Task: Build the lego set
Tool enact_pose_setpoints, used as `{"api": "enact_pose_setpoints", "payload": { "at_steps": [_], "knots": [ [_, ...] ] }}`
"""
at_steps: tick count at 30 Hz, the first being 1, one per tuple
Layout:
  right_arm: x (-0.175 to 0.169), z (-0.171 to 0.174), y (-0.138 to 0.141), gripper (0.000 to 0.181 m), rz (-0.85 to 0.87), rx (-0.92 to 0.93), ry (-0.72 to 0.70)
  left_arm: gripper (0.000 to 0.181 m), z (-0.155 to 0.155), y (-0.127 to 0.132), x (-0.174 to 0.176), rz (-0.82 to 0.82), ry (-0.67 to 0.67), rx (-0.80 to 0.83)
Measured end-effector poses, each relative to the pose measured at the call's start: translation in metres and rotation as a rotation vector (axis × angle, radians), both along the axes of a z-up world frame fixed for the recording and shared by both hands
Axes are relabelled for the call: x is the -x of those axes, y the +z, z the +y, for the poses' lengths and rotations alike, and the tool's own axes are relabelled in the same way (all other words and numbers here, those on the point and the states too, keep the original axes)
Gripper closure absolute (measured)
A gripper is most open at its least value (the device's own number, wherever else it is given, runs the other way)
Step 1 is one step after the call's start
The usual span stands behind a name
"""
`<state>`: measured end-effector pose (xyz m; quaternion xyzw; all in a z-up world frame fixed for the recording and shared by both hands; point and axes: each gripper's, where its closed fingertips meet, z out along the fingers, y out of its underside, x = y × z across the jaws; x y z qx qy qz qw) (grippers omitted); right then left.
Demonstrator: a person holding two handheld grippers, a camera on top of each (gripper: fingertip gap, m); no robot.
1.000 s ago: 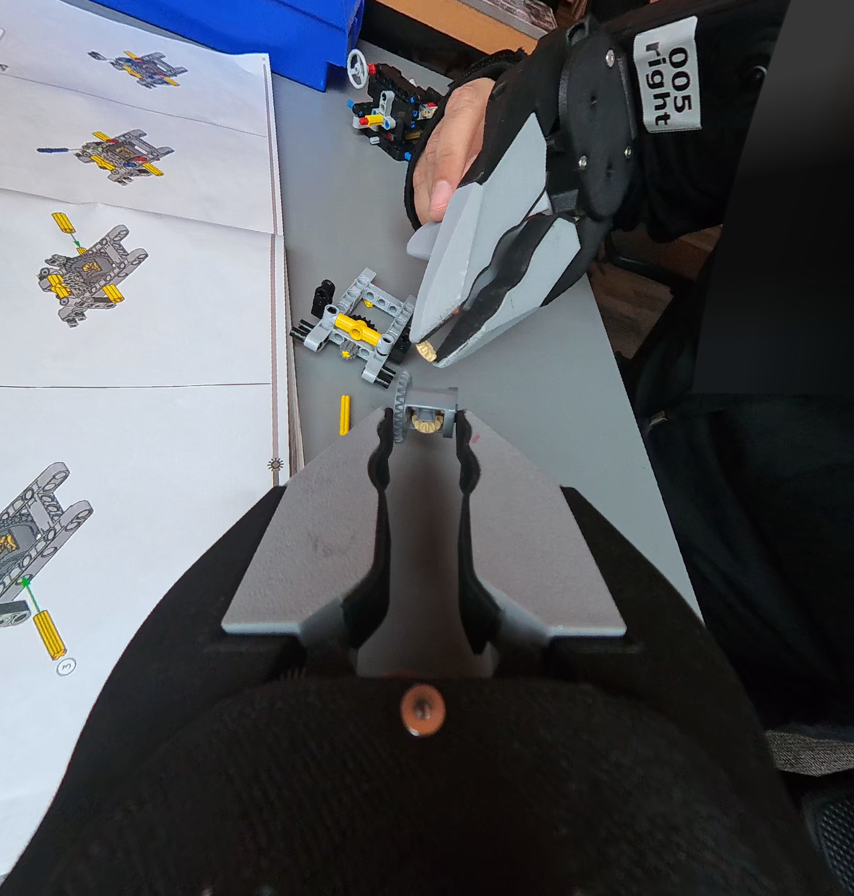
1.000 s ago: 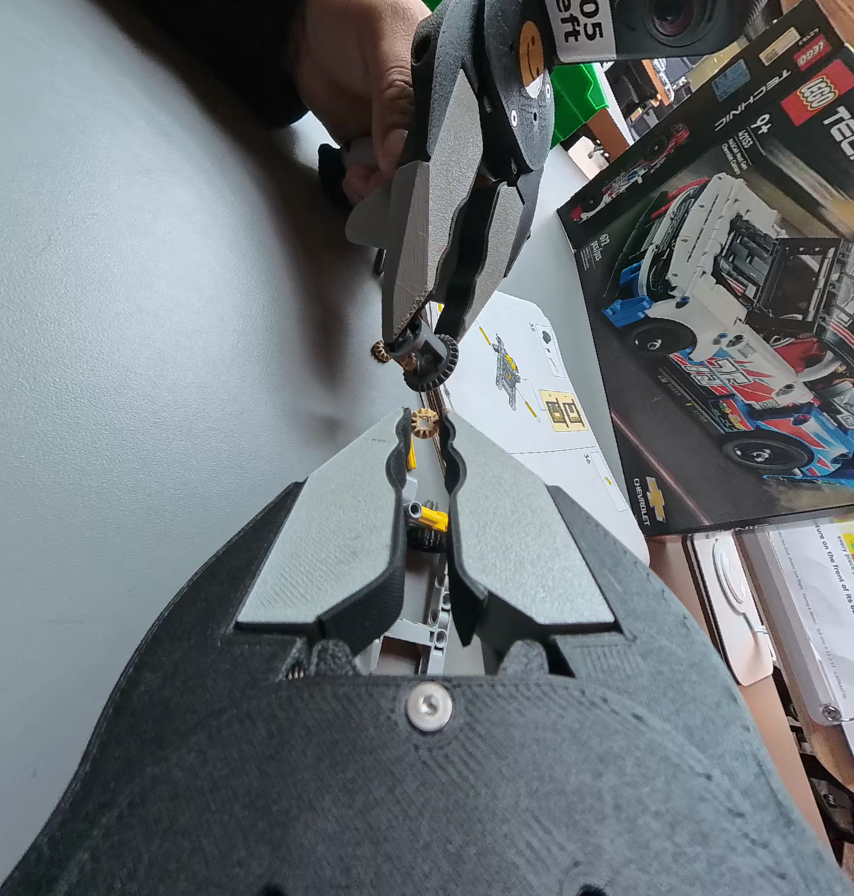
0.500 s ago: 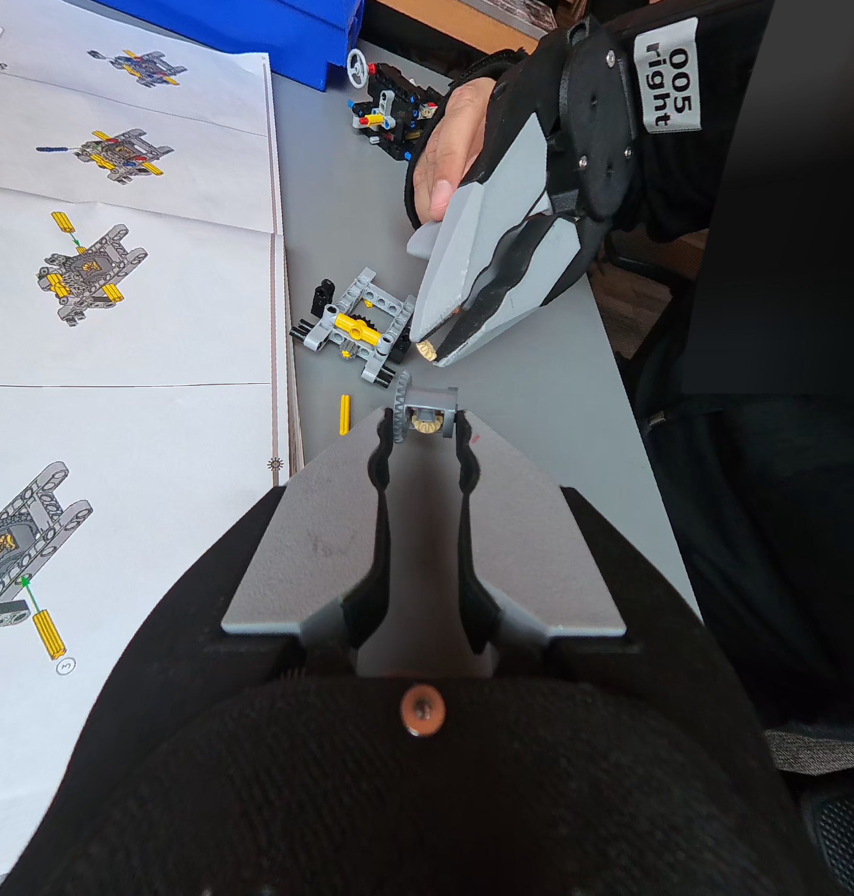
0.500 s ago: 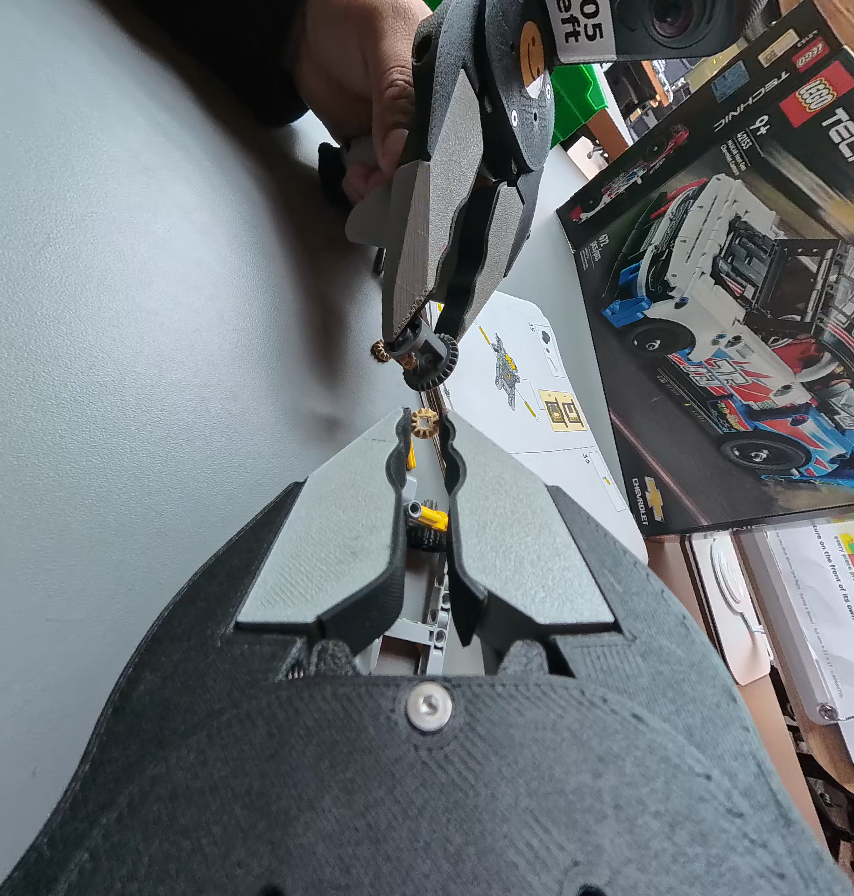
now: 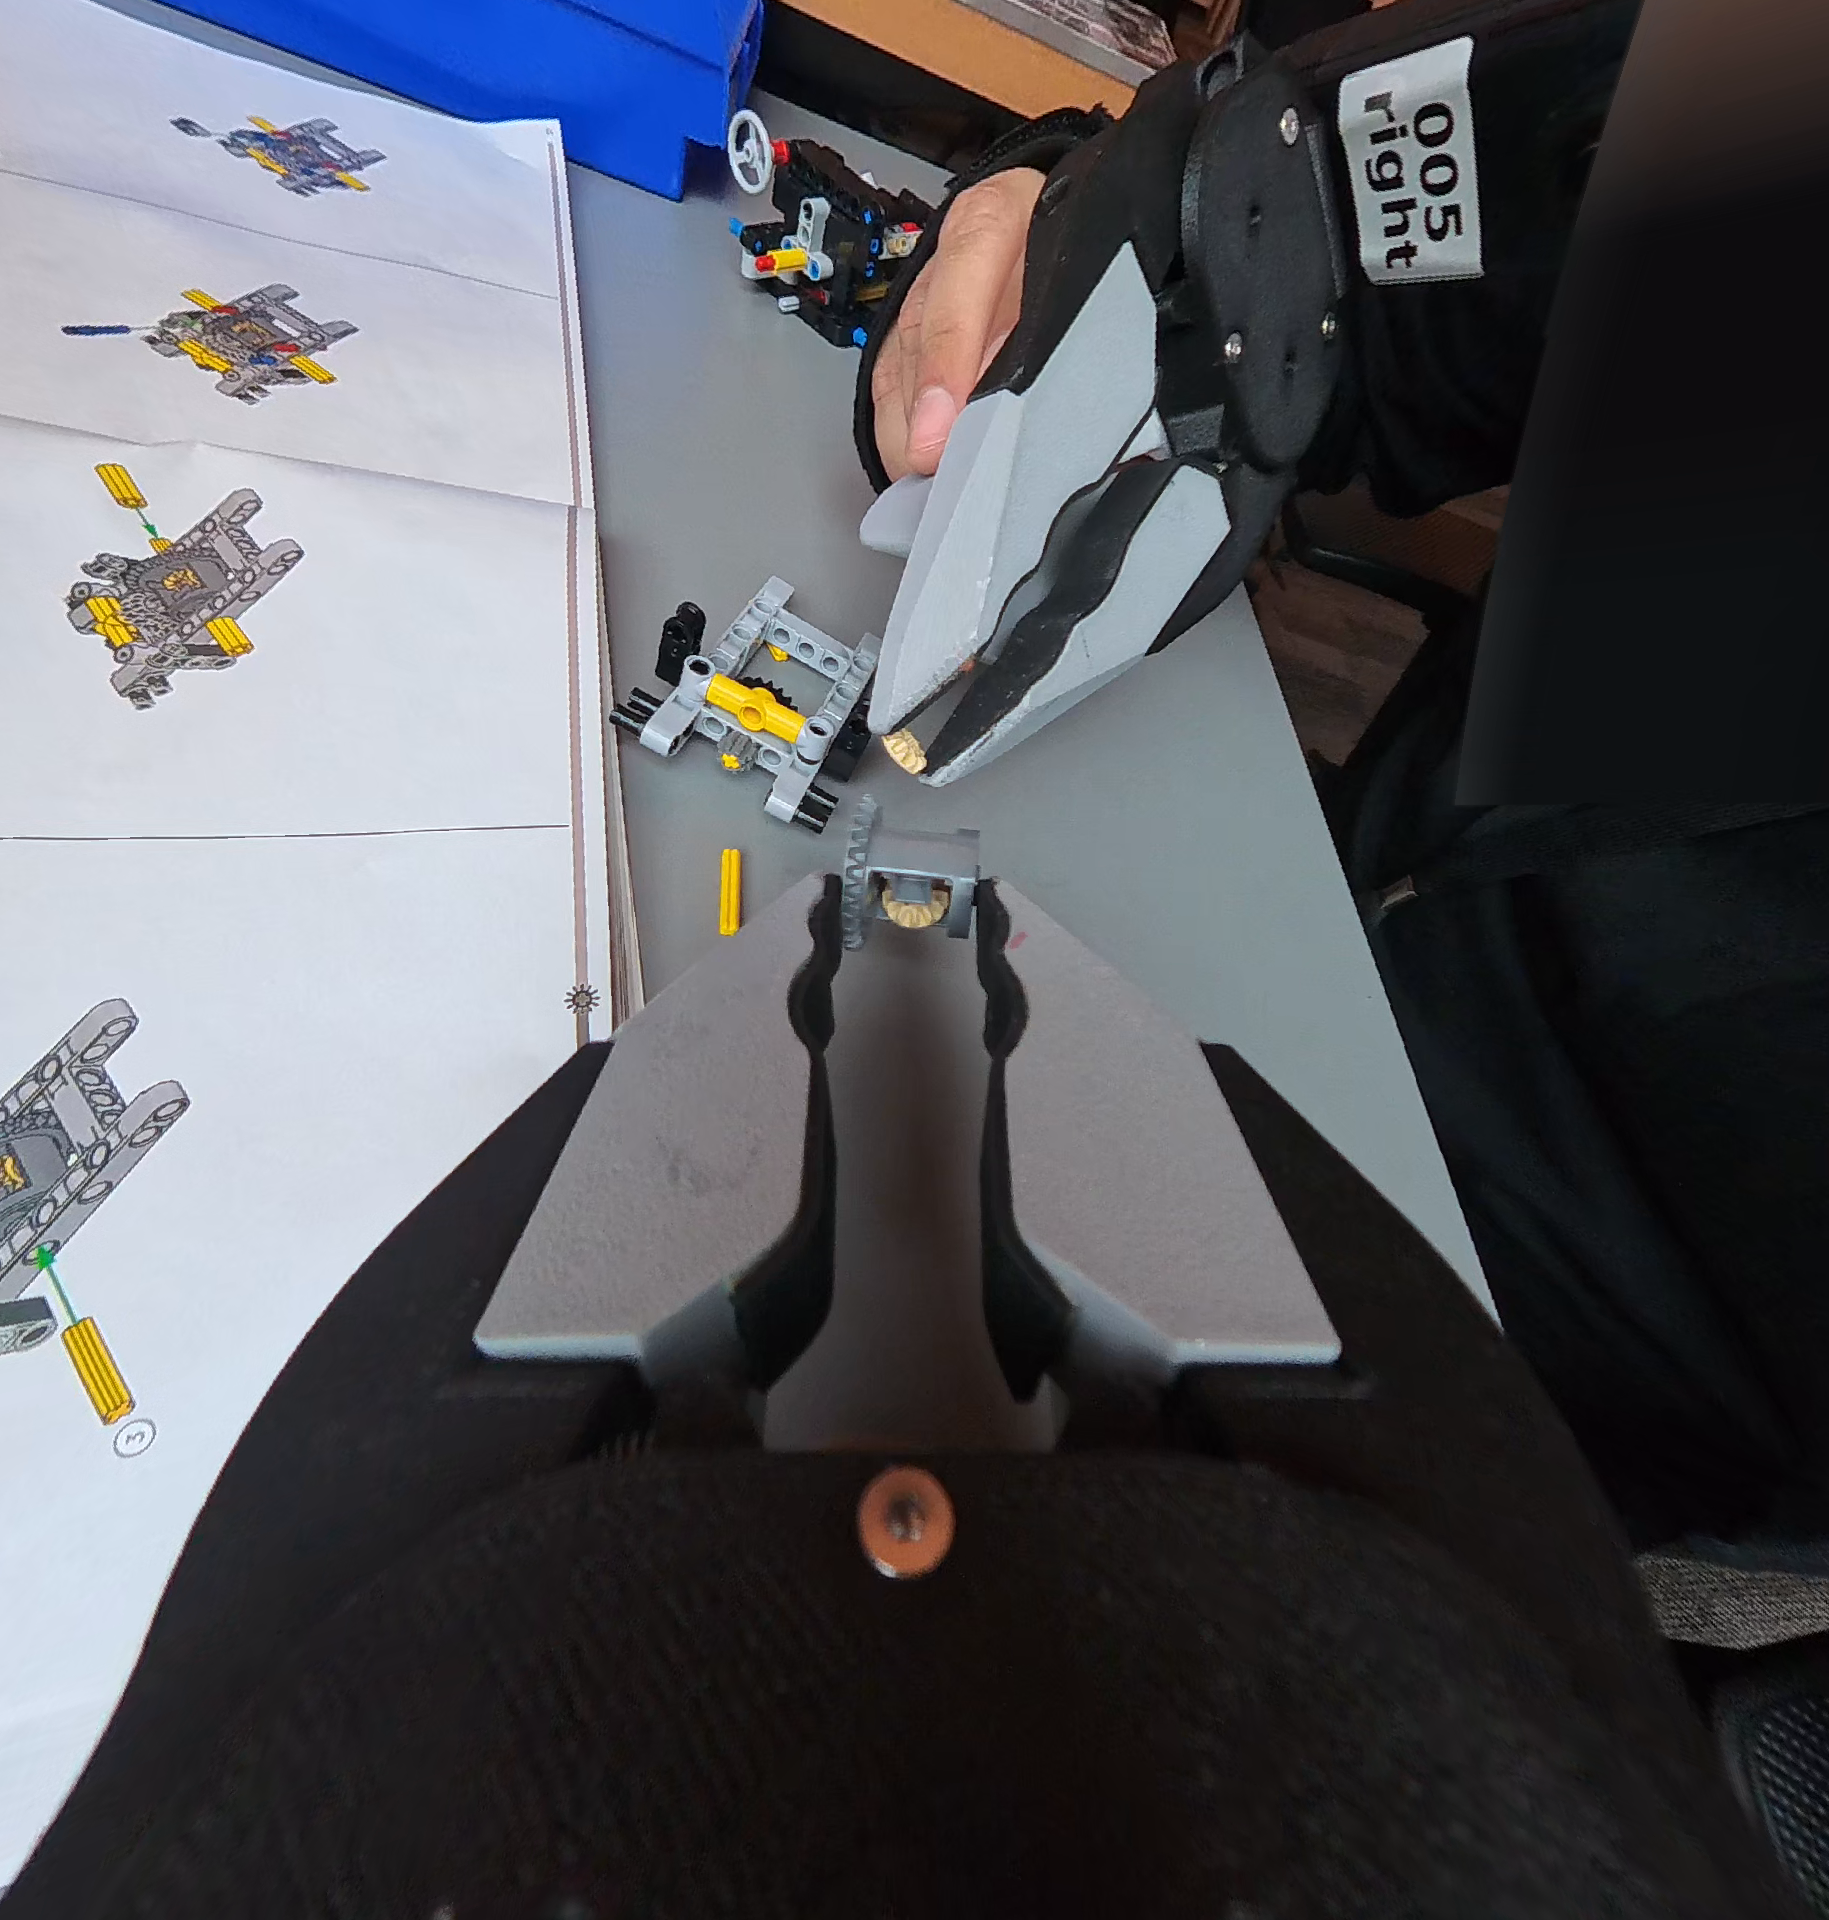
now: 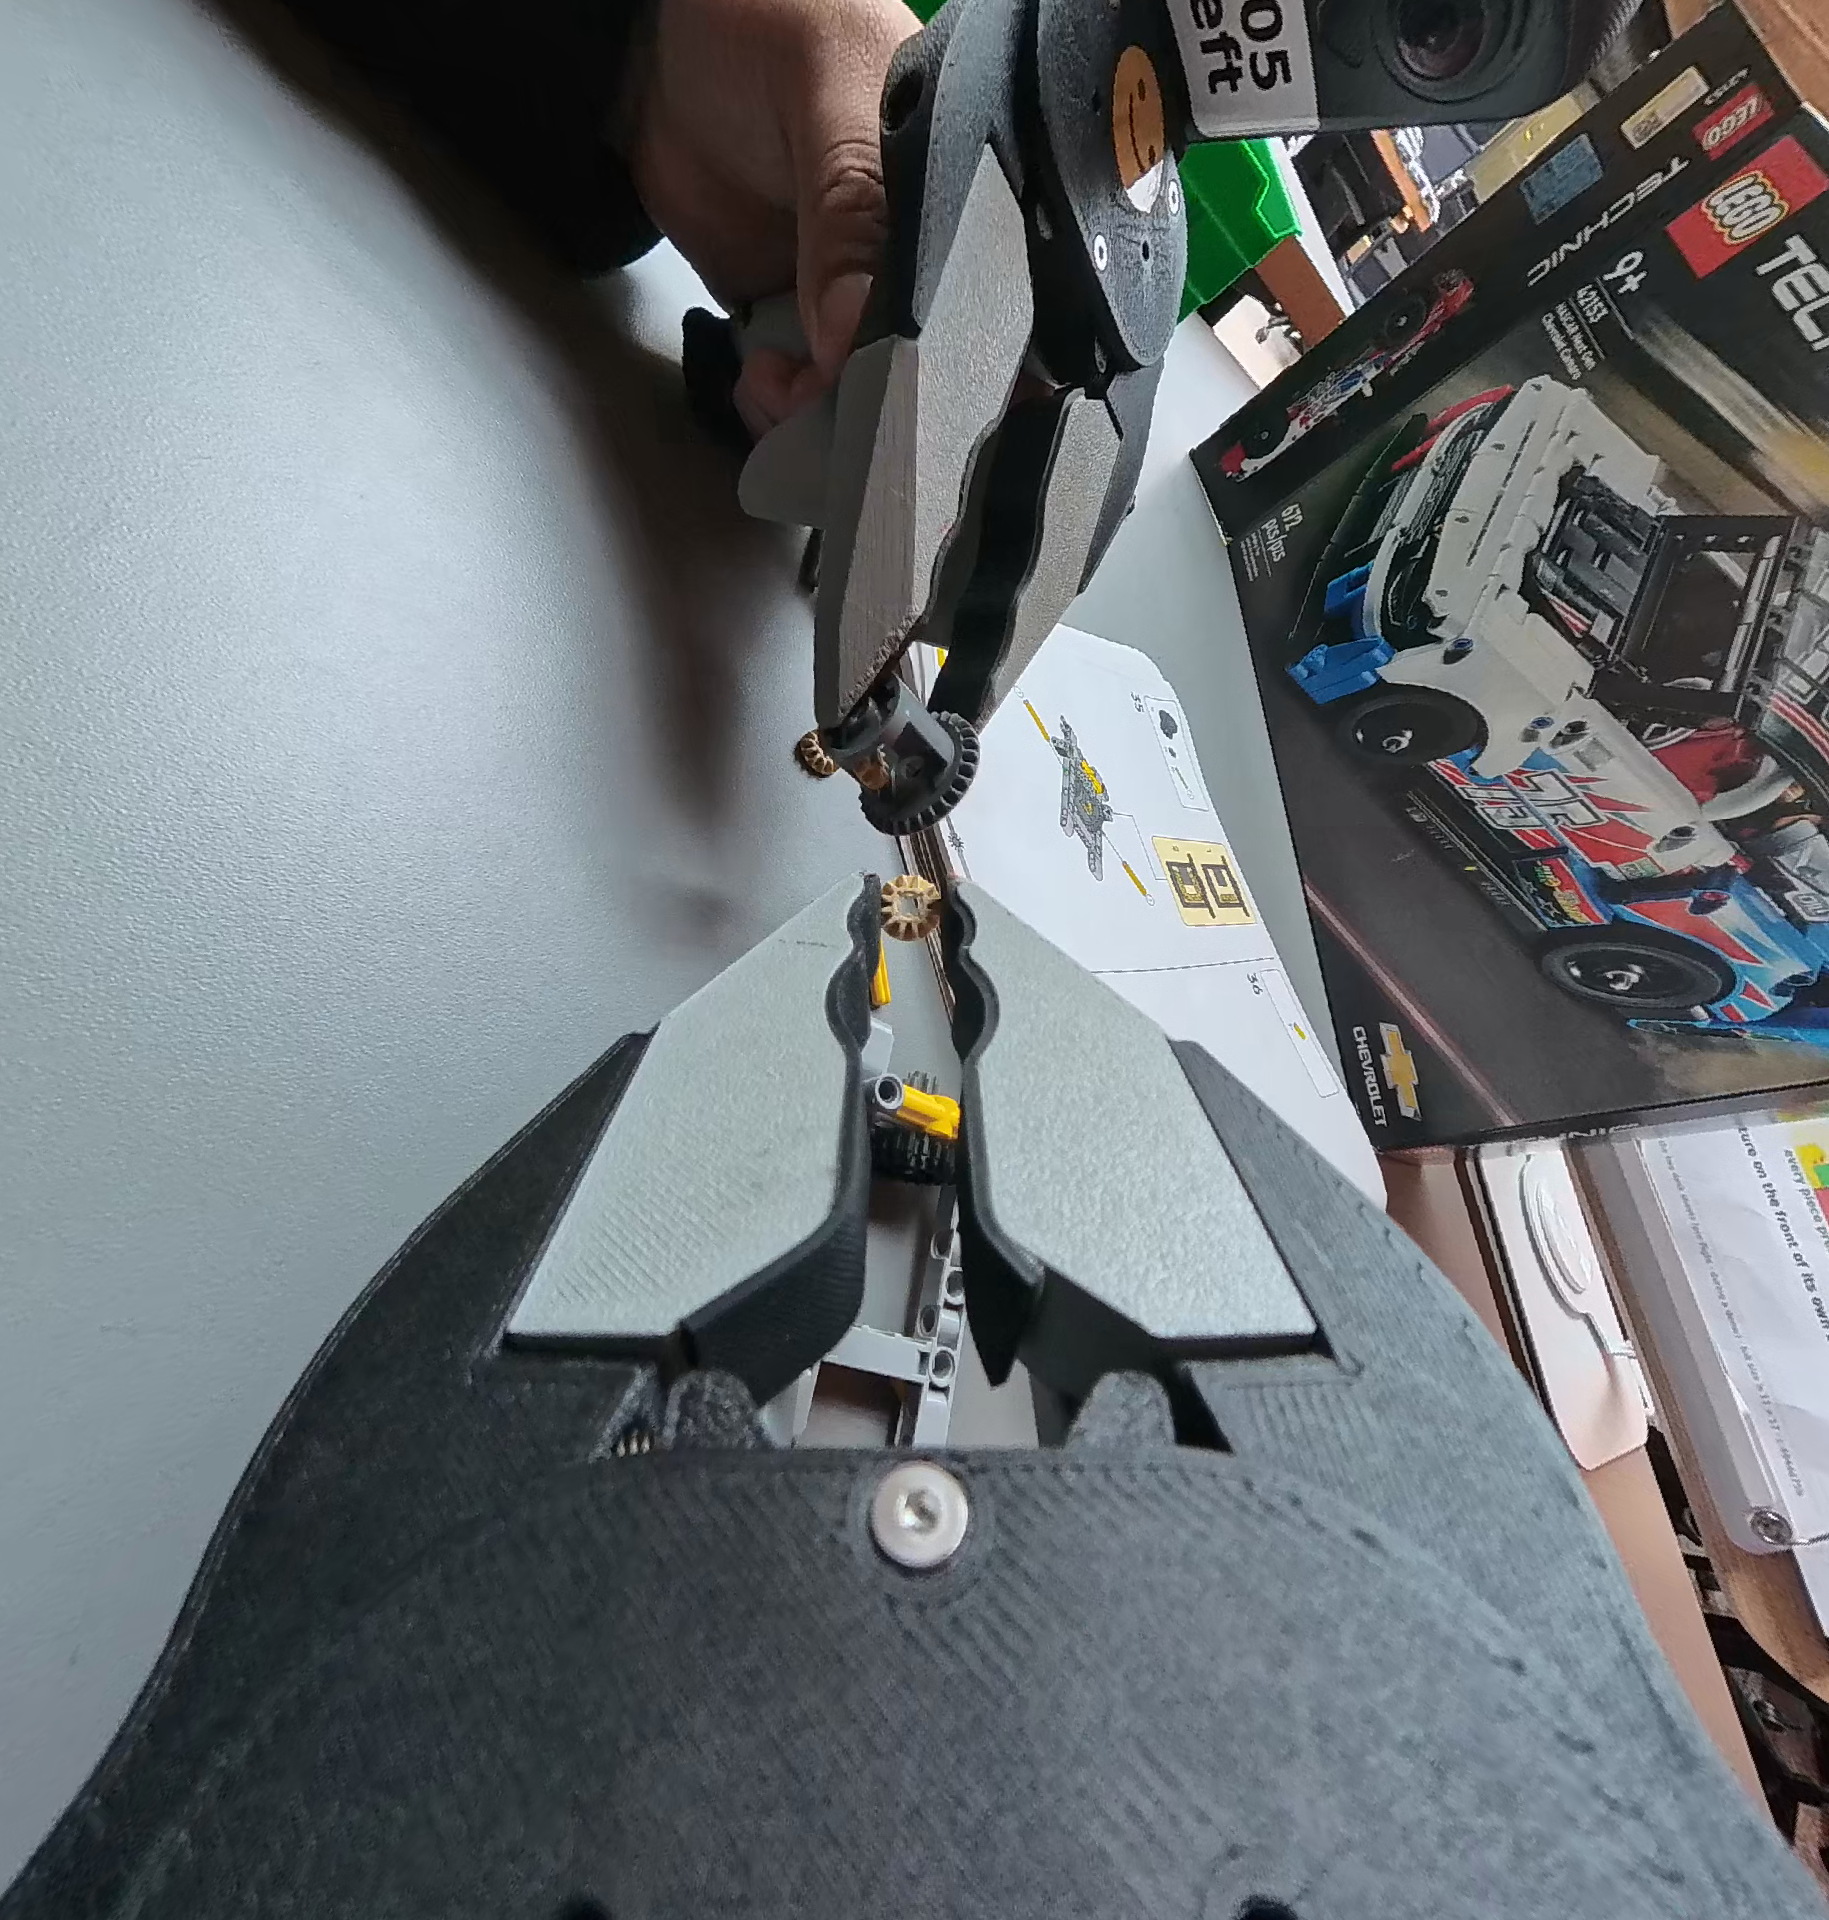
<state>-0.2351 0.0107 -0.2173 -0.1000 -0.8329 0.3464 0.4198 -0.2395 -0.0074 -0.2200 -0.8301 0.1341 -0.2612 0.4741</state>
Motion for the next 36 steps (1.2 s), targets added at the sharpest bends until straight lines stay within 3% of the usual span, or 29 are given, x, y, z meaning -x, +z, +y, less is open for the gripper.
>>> {"api": "enact_pose_setpoints", "payload": {
  "at_steps": [15,36],
  "knots": [
    [-0.003,-0.002,0.002,0.174,0.012,-0.001,0.013,0.159,-0.008,0.005,-0.024,0.064,-0.134,-0.078],
    [-0.005,-0.004,-0.002,0.174,-0.013,0.001,0.028,0.159,-0.008,0.005,-0.025,0.131,-0.138,-0.107]
  ]
}}
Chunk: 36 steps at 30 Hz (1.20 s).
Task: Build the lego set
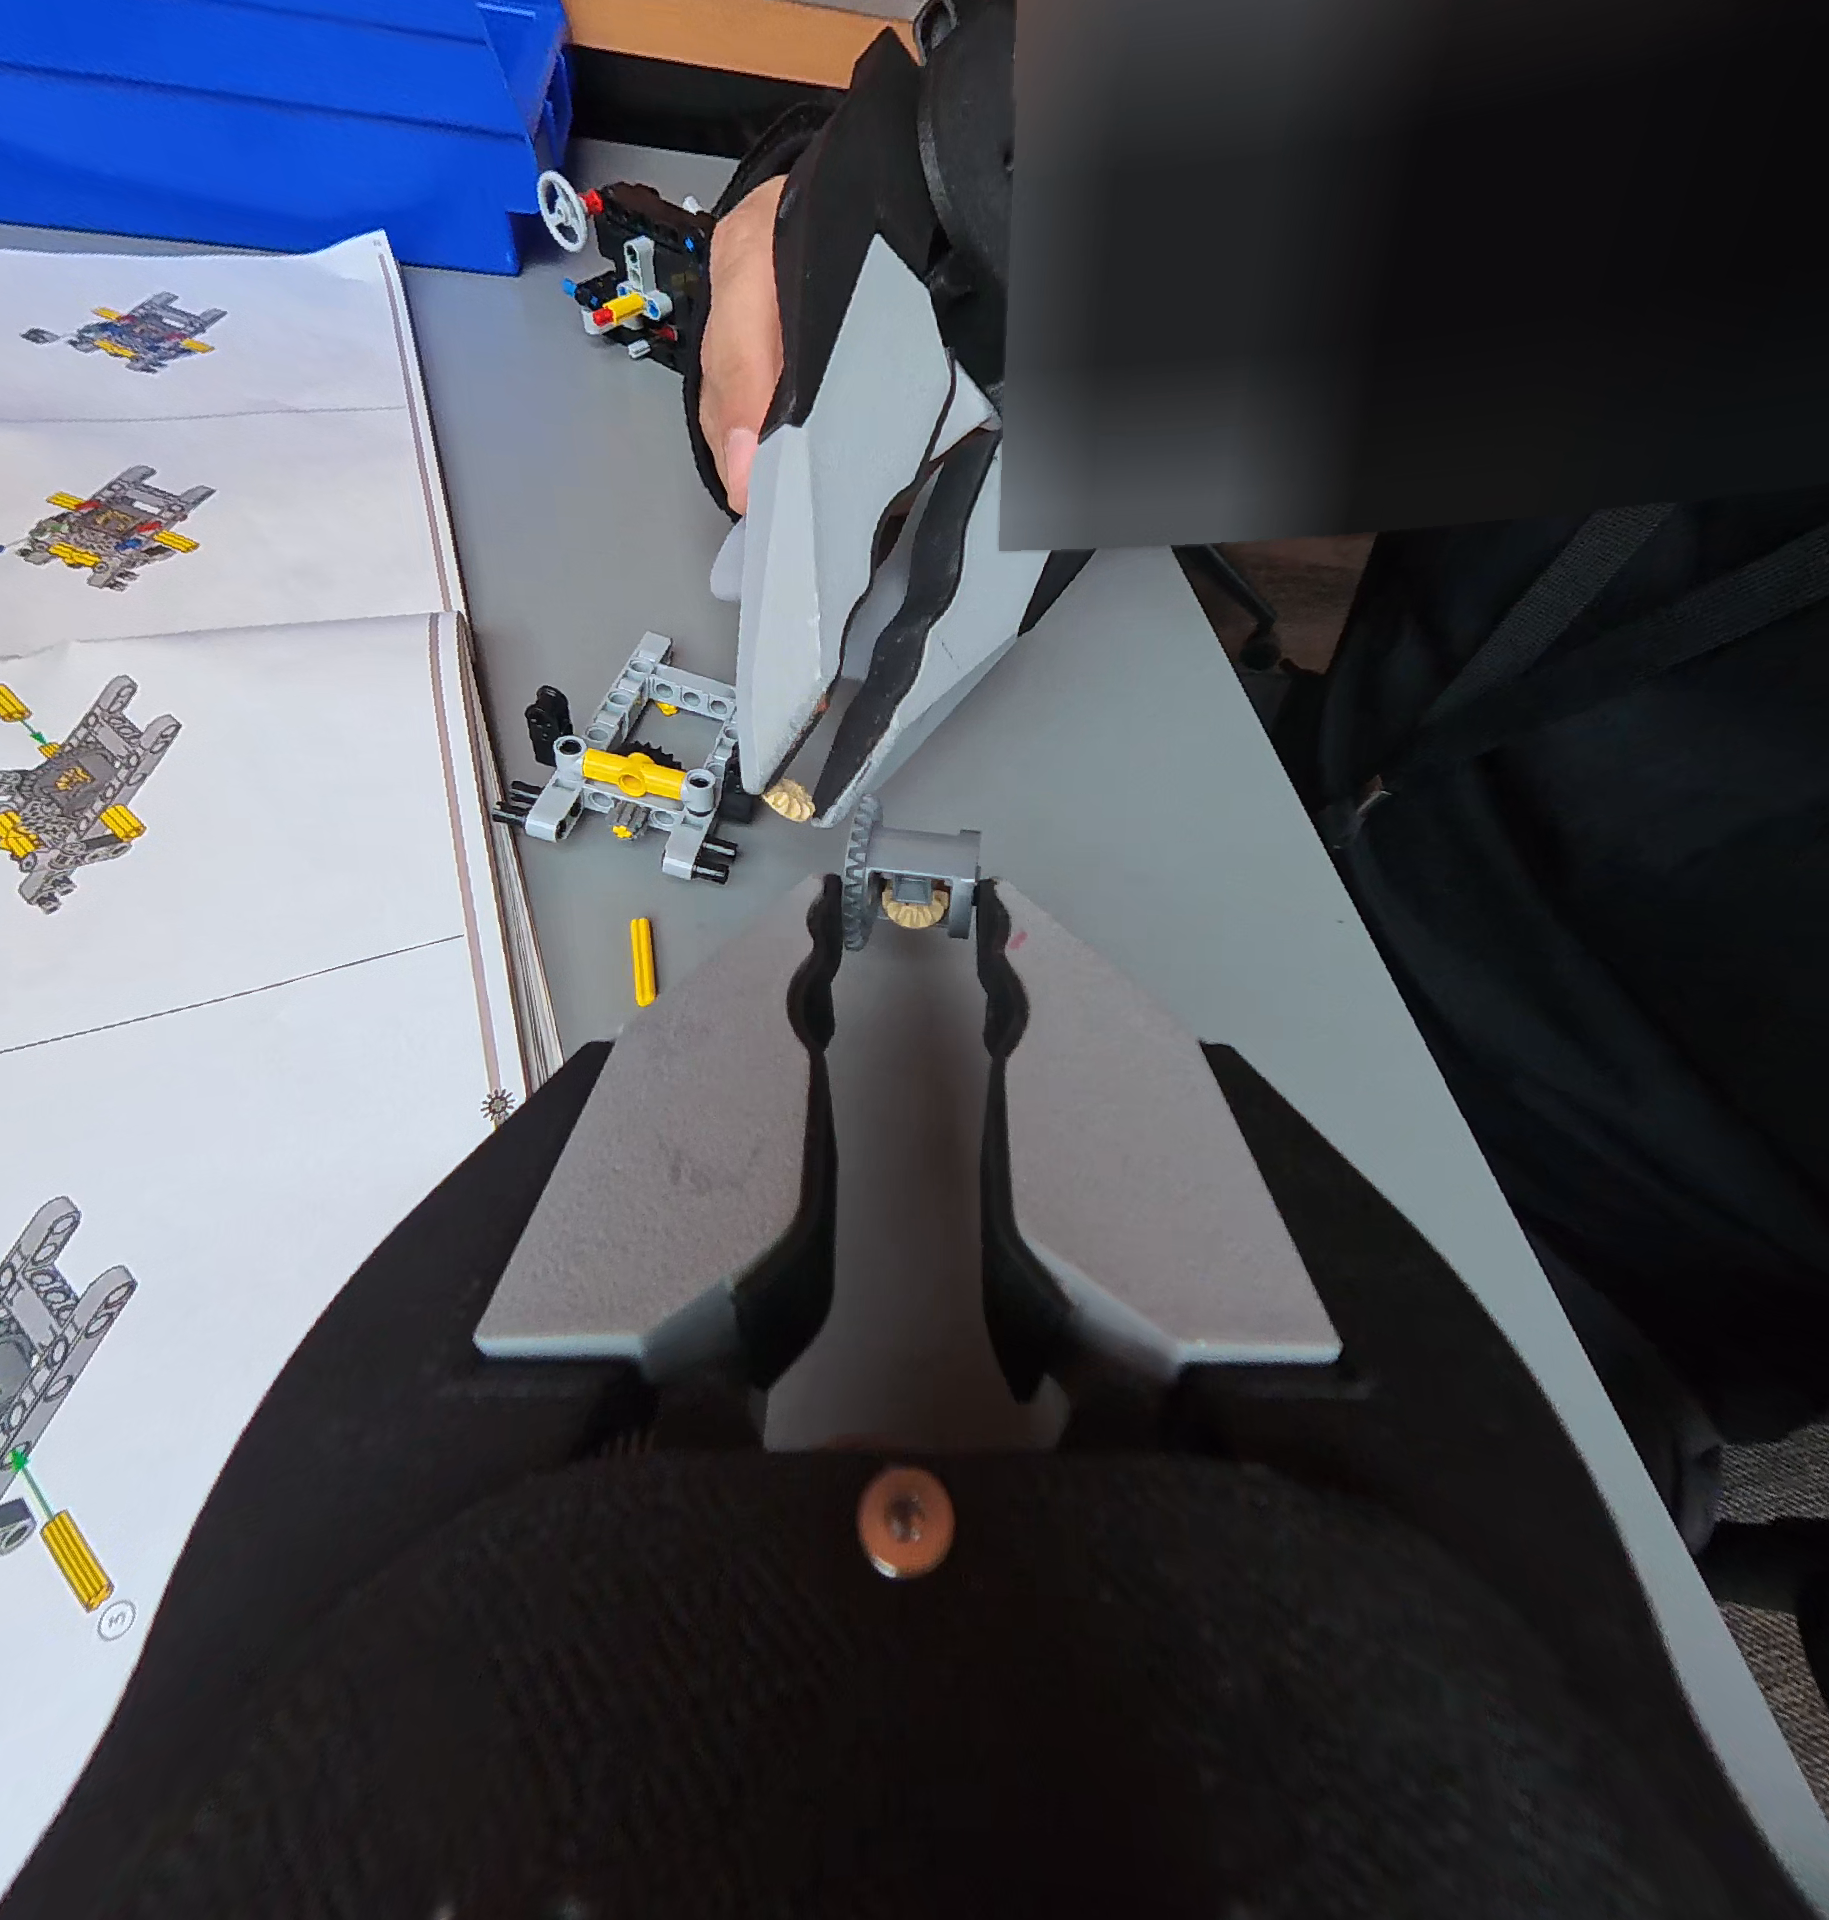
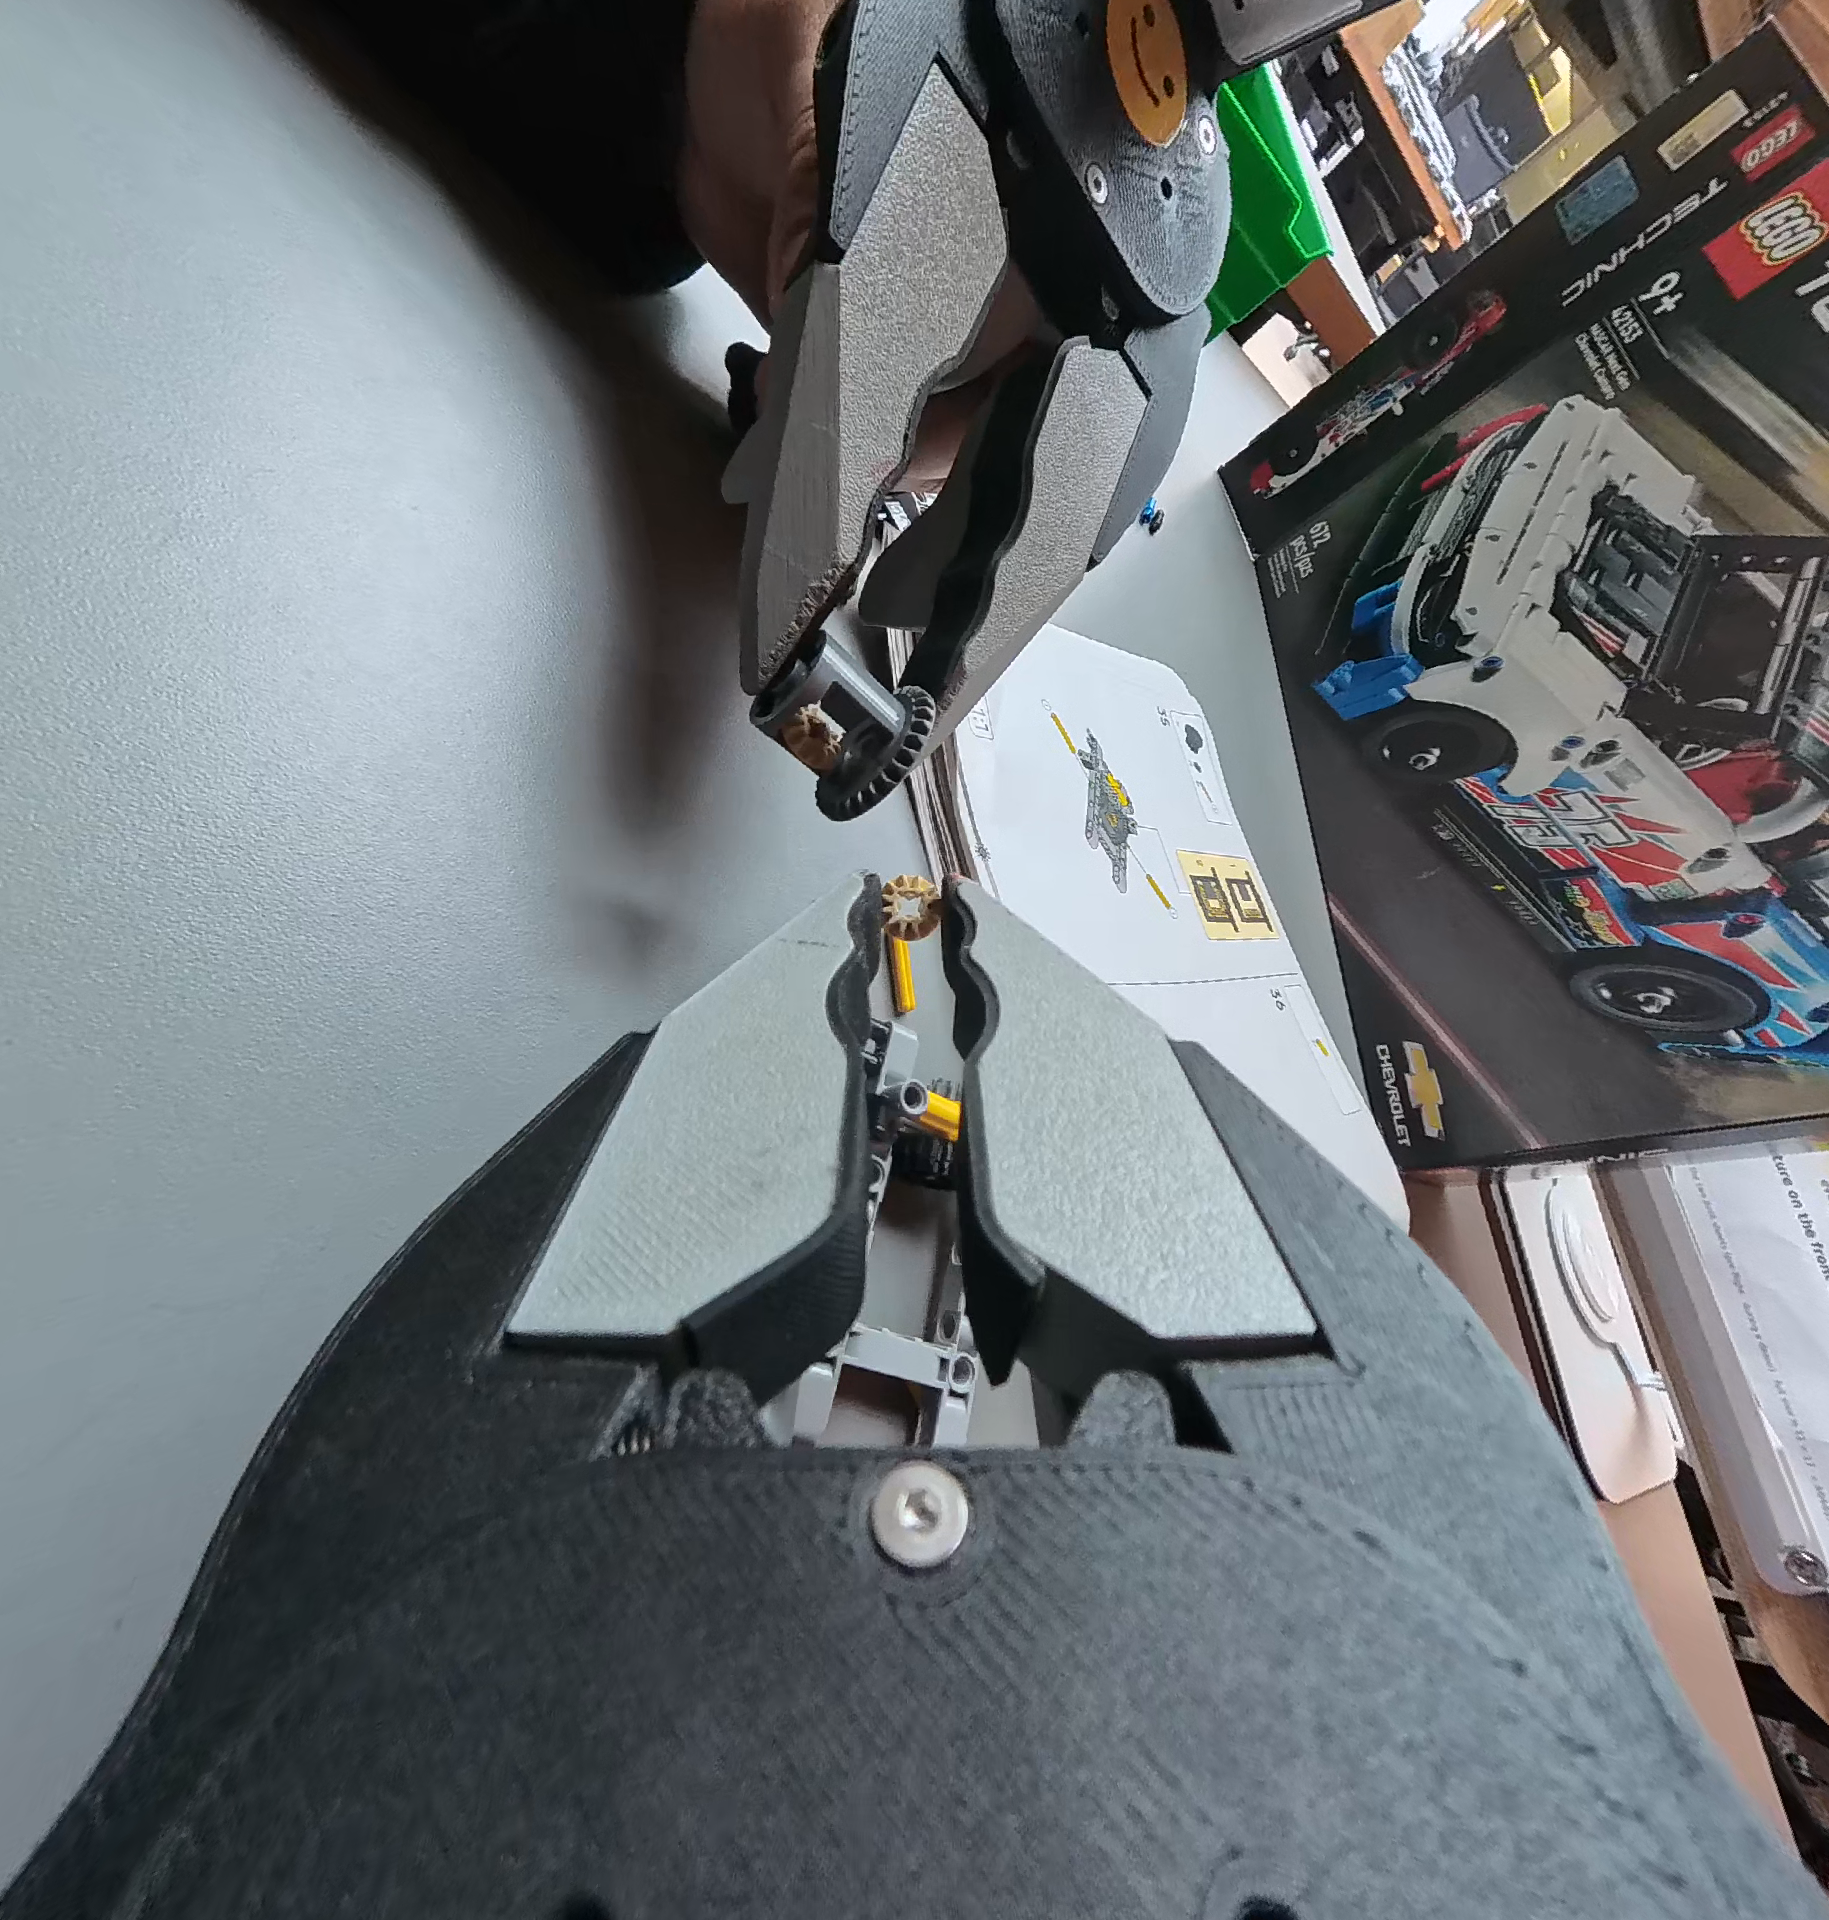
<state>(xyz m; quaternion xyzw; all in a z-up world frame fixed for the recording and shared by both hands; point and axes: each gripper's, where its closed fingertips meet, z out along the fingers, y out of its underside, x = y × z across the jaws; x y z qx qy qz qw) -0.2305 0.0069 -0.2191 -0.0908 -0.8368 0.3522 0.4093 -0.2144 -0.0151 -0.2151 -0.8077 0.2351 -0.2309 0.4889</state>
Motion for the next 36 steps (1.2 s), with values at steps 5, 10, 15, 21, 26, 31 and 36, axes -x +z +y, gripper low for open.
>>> {"api": "enact_pose_setpoints", "payload": {
  "at_steps": [5,10,15,21,26,31,36],
  "knots": [
    [0.0,0.0,0.001,0.174,0.004,0.0,-0.002,0.159,0.0,0.002,0.0,0.005,-0.001,-0.015],
    [0.001,0.002,0.004,0.173,0.029,-0.001,-0.011,0.159,0.003,-0.001,0.007,-0.013,0.035,0.011],
    [0.001,0.0,0.004,0.174,0.035,-0.006,-0.007,0.159,0.003,0.005,0.009,-0.11,0.044,0.027],
    [0.0,0.0,0.009,0.174,-0.051,0.125,-0.002,0.159,0.002,0.014,0.009,-0.138,0.035,-0.017],
    [-0.001,-0.002,0.013,0.173,-0.093,0.198,0.01,0.158,0.0,0.026,0.006,-0.156,0.014,-0.087],
    [-0.003,0.0,0.018,0.174,-0.189,0.324,0.018,0.159,-0.002,0.041,0.005,-0.189,-0.005,-0.177],
    [-0.002,0.008,0.028,0.174,-0.275,0.47,0.023,0.158,-0.001,0.045,0.012,-0.232,0.012,-0.189]
  ]
}}
